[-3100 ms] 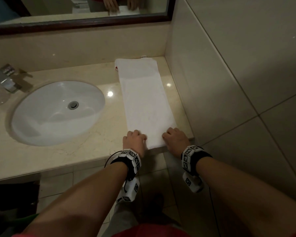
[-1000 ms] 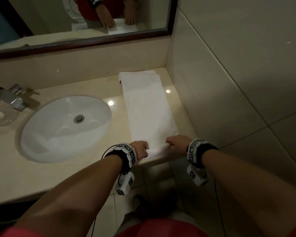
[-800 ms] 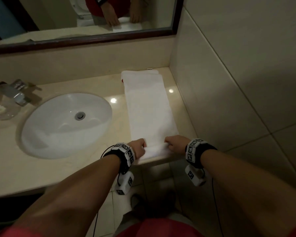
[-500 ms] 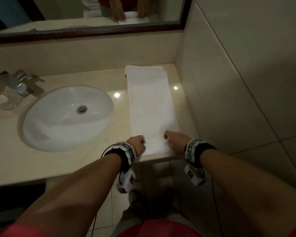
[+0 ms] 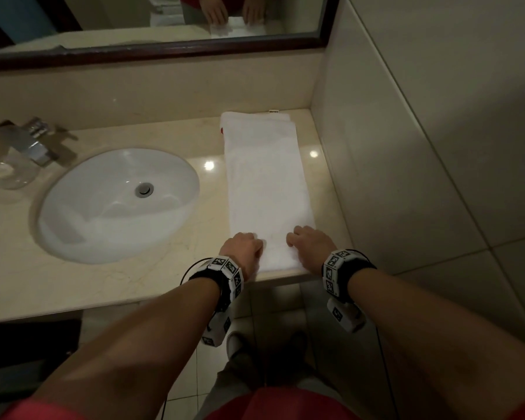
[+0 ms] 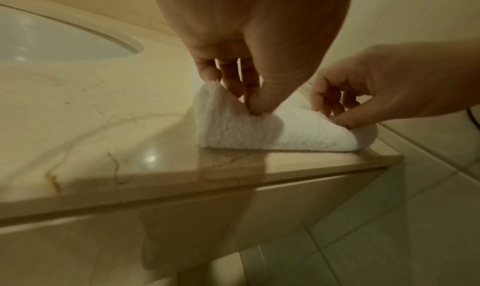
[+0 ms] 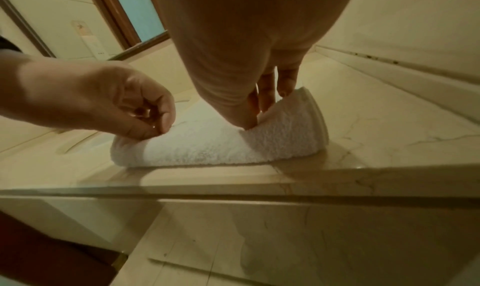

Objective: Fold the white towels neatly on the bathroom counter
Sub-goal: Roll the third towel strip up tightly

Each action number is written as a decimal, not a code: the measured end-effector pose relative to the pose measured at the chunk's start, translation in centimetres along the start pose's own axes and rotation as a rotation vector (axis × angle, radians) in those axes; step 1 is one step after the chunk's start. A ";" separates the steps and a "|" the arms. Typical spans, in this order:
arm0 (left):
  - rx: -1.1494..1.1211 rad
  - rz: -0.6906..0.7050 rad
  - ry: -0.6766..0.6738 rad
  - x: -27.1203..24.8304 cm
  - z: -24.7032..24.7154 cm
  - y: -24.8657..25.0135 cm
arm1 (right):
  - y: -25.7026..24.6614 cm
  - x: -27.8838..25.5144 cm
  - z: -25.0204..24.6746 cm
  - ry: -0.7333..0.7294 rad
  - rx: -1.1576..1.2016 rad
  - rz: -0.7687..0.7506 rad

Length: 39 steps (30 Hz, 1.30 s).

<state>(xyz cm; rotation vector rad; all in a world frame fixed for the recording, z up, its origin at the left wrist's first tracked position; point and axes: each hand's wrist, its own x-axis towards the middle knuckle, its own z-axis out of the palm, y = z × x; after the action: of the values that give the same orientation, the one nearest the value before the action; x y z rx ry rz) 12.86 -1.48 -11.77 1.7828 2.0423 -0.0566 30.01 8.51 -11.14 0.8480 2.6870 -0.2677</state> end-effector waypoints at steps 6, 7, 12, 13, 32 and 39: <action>0.147 0.014 -0.072 -1.1 0.5 0.4 | 0.2 -1.6 0.3 -0.065 -0.042 -0.054; 0.169 0.013 -0.084 -1.3 0.5 0.4 | 0.3 -1.8 0.5 -0.075 -0.055 -0.065; 0.241 0.002 -0.063 -1.9 0.9 0.9 | 0.2 -2.2 1.5 -0.070 -0.087 -0.063; 0.252 -0.005 -0.053 -2.0 1.0 1.0 | 0.1 -2.1 1.5 -0.063 -0.085 -0.055; 0.252 0.006 -0.069 -2.6 -0.1 1.6 | -0.8 -2.4 0.7 -0.072 -0.026 -0.039; 0.090 -0.052 -0.229 -2.3 -1.6 1.4 | -0.7 -2.9 -0.4 -0.182 0.041 -0.079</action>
<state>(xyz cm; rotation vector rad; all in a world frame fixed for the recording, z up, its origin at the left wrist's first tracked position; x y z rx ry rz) 13.95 -2.93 -9.16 1.6889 1.9476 -0.3559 31.73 6.50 -9.67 0.6942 2.5555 -0.3989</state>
